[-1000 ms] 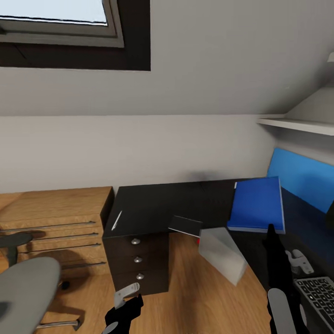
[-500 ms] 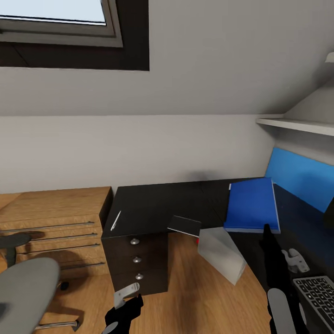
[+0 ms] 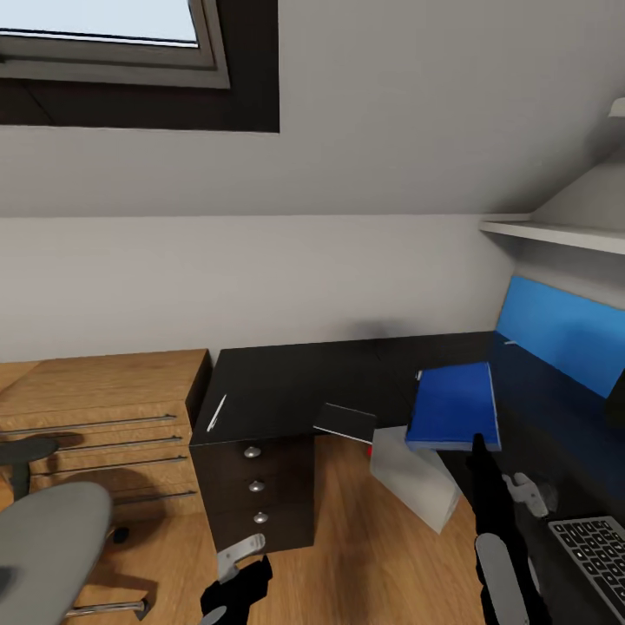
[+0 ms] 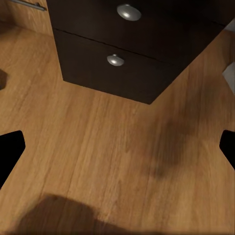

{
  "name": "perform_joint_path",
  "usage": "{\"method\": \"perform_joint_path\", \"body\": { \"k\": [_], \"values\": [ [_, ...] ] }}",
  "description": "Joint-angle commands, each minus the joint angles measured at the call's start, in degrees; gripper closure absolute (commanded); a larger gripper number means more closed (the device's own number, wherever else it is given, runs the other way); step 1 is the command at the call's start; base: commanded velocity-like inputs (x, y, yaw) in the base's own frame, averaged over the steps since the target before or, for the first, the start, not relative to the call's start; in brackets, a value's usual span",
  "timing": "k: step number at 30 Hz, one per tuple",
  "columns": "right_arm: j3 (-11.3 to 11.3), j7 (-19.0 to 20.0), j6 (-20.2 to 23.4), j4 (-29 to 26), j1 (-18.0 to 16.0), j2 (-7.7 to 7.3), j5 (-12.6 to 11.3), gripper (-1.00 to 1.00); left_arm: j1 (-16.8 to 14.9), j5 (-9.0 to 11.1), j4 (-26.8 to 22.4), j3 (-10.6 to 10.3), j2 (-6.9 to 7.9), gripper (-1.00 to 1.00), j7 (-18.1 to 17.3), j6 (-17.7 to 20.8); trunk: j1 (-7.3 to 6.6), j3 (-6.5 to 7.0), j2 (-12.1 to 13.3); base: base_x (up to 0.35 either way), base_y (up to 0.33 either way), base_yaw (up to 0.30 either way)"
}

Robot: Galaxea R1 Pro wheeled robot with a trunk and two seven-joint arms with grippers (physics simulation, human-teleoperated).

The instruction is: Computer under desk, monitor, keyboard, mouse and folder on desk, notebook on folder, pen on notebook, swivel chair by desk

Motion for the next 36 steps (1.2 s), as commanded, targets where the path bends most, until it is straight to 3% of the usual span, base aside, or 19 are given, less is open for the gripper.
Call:
{"method": "perform_joint_path", "body": {
  "k": [1, 6, 11, 13, 14, 16, 20, 25, 36],
  "values": [
    [0.83, -0.72, -0.88, 1.98, -2.52, 0.08, -0.63, 1.0, -0.05, 0.16, -0.02, -0.06, -0.09, -1.0, 0.37, 0.24, 0.0, -0.07, -0.05, 0.0, 0.0, 0.0],
    [3.66, -6.26, -6.79, 13.17, -12.17, 0.08, -0.65, 1.0, -0.05, 0.13, 0.08, 0.07, -0.18, -1.0, 0.37, 0.23, 0.0, -0.07, -0.05, 0.0, 0.0, 0.0],
    [3.96, -8.79, -14.29, 22.86, -19.78, 0.01, -0.8, 1.0, -0.05, 0.08, 0.09, 0.21, -0.12, -1.0, 0.37, 0.23, 0.0, -0.07, -0.05, 0.0, 0.0, 0.0],
    [3.89, -9.41, -17.42, 24.71, -21.15, 0.07, -1.73, 1.0, -0.05, 0.07, 0.09, 0.22, -0.11, -1.0, 0.37, 0.23, 0.0, -0.07, -0.05, 0.0, 0.0, 0.0],
    [3.86, -10.06, -19.64, 25.42, -21.67, 0.1, -3.35, 1.0, -0.05, 0.07, 0.09, 0.23, -0.11, -1.0, 0.37, 0.23, 0.0, -0.07, -0.05, 0.0, 0.0, 0.0],
    [3.93, -11.84, -24.91, 26.3, -22.32, 0.0, -10.59, 1.0, -0.05, 0.06, 0.09, 0.23, -0.11, -1.0, 0.37, 0.23, 0.0, -0.07, -0.05, 0.0, 0.0, 0.0],
    [4.07, -12.52, -27.82, 26.59, -22.61, -0.15, -18.75, 1.0, -0.05, 0.06, 0.09, 0.24, -0.16, -1.0, 0.37, 0.23, 0.0, -0.07, -0.05, 0.0, 0.0, 0.0],
    [3.91, -12.66, -28.59, 27.46, -22.71, -0.23, -22.1, 1.0, -0.05, 0.06, 0.09, 0.24, -0.19, -1.0, 0.37, 0.23, 0.0, -0.07, -0.05, 0.0, 0.0, 0.0],
    [3.77, -11.85, -28.71, 29.16, -22.7, -0.53, -22.58, 1.0, -0.05, 0.06, 0.09, 0.24, -0.19, -1.0, 0.37, 0.23, 0.0, -0.07, -0.05, 0.0, 0.0, 0.0]
  ]
}}
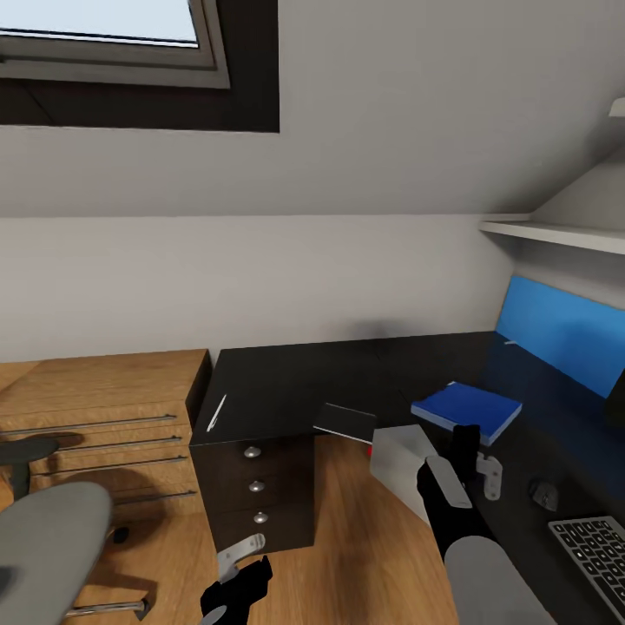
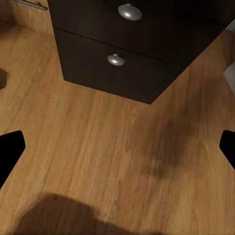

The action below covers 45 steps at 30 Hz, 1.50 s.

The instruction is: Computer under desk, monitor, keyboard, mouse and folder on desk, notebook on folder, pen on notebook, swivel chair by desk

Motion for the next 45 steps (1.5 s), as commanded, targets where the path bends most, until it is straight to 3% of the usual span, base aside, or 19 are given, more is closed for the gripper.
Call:
{"method": "perform_joint_path", "body": {
  "k": [1, 7, 37, 45],
  "values": [
    [-0.11, -0.3, 0.0, 0.01, -0.02, -0.16, 0.19, 1.0, -0.05, 0.17, -0.09, -0.08, 0.02, -1.0, 0.37, 0.24, 0.0, -0.07, -0.05, 0.0, 0.0, 0.0],
    [0.02, -0.11, 0.01, 1.33, -0.06, -0.93, 0.18, 1.0, -0.05, 0.24, -0.09, -0.24, 0.02, -1.0, 0.37, 0.24, 0.0, -0.07, -0.05, 0.0, 0.0, -0.142],
    [0.12, -0.1, 0.29, 1.39, -0.03, -0.95, 0.35, 1.0, -0.05, 0.26, -0.09, -0.25, 0.02, -1.0, 0.36, 0.24, 0.0, -0.07, -0.05, 0.0, 0.0, -0.098],
    [0.13, -0.04, 0.31, 1.46, -0.05, -0.95, 0.34, 1.0, -0.05, 0.26, -0.09, -0.26, -0.01, -1.0, 0.33, 0.24, 0.0, -0.07, -0.05, 0.203, 0.0, -0.002]
  ]
}}
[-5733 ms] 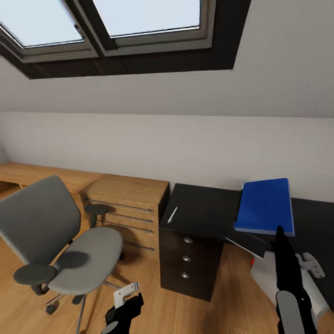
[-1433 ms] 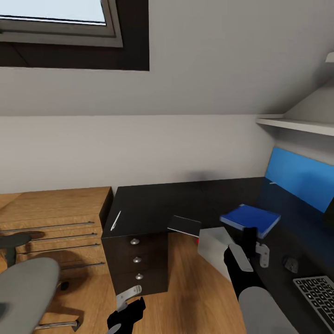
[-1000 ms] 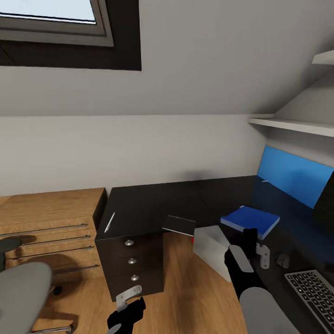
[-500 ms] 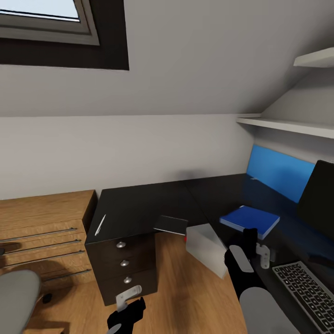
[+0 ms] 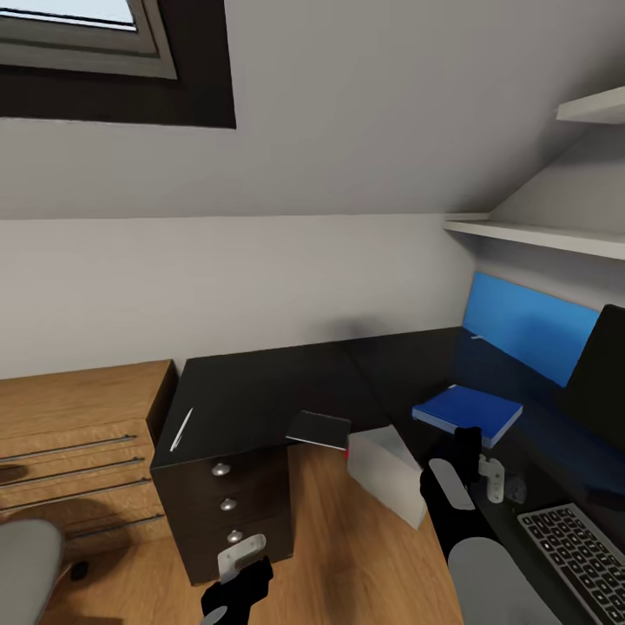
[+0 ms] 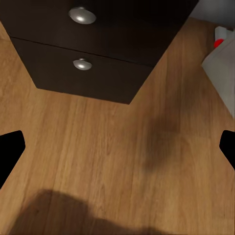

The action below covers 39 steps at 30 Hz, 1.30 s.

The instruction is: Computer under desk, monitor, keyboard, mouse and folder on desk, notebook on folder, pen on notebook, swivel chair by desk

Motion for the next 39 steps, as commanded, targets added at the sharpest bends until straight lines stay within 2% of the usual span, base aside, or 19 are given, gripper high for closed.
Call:
{"method": "perform_joint_path", "body": {
  "k": [1, 14, 17, 20, 24, 26, 36, 39],
  "values": [
    [-0.11, -0.3, -0.02, -0.07, -0.03, 0.04, 0.21, 1.0, -0.05, 0.17, -0.09, -0.08, 0.01, -1.0, 0.35, 0.24, 0.02, -0.07, -0.04, 0.124, 0.0, 0.0],
    [0.01, -0.21, -0.09, -0.14, -0.03, -0.03, 0.41, 1.0, -0.05, 0.18, -0.08, -0.16, -0.04, -1.0, 0.32, 0.24, 0.02, -0.07, -0.04, 0.022, 0.0, 0.0],
    [0.09, 1.79, -0.1, -0.15, -0.03, -0.04, 0.46, 1.0, -0.05, 0.18, -0.07, -0.17, -0.04, -1.0, 0.32, 0.24, 0.02, -0.07, -0.04, 0.0, 0.0, 0.0],
    [0.03, 6.96, -0.1, -0.05, -0.04, -0.04, 0.4, 1.0, -0.05, 0.19, -0.07, -0.17, -0.04, -1.0, 0.32, 0.24, 0.02, -0.07, -0.04, 0.0, 0.0, 0.0],
    [-0.01, 10.44, -0.1, 0.65, 0.01, -0.04, 0.35, 1.0, -0.05, 0.22, -0.07, -0.17, -0.04, -1.0, 0.33, 0.24, 0.02, -0.07, -0.04, 0.0, 0.0, 0.0],
    [-0.02, 11.54, -0.1, 1.23, 0.02, -0.04, 0.31, 1.0, -0.05, 0.24, -0.07, -0.17, -0.04, -1.0, 0.32, 0.24, 0.46, -0.43, -0.85, 0.0, 0.0, 0.0],
    [-0.03, 11.93, -0.1, 1.43, 0.02, -0.04, 0.3, 1.0, -0.05, 0.26, 0.15, -0.17, -0.04, -1.0, 0.32, 0.26, 2.66, -2.23, -4.86, 0.0, 0.0, 0.0],
    [-0.03, 11.93, -0.1, 1.49, 0.02, 0.01, 0.3, 1.0, -0.05, 0.26, 0.49, -0.17, -0.42, -1.0, 0.32, 0.25, 3.32, -2.76, -6.06, 0.0, 0.0, 0.0]
  ]
}}
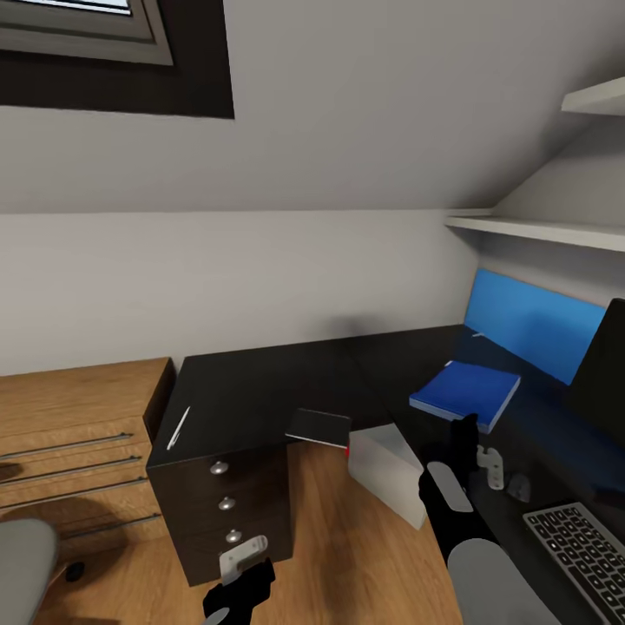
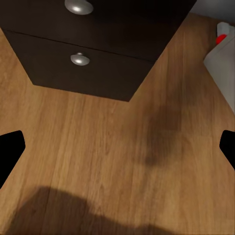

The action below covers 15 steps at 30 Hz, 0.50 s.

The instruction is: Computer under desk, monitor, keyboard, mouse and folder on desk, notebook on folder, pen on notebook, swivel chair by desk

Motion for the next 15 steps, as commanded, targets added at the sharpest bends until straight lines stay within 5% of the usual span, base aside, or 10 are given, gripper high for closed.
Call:
{"method": "perform_joint_path", "body": {
  "k": [1, 15],
  "values": [
    [-0.15, 0.59, -0.02, 0.01, -0.05, 0.05, -0.53, 1.0, -0.05, 0.14, -0.04, -0.09, -0.03, -1.0, 0.37, 0.24, 0.23, -0.25, -0.46, 0.0, 0.0, 0.0],
    [-0.23, 0.51, -0.02, -0.03, -0.06, 0.07, -0.63, 1.0, -0.05, 0.08, 0.16, -0.09, -0.12, -1.0, 0.37, 0.26, 3.3, -2.76, -6.07, 0.0, 0.0, 0.0]
  ]
}}
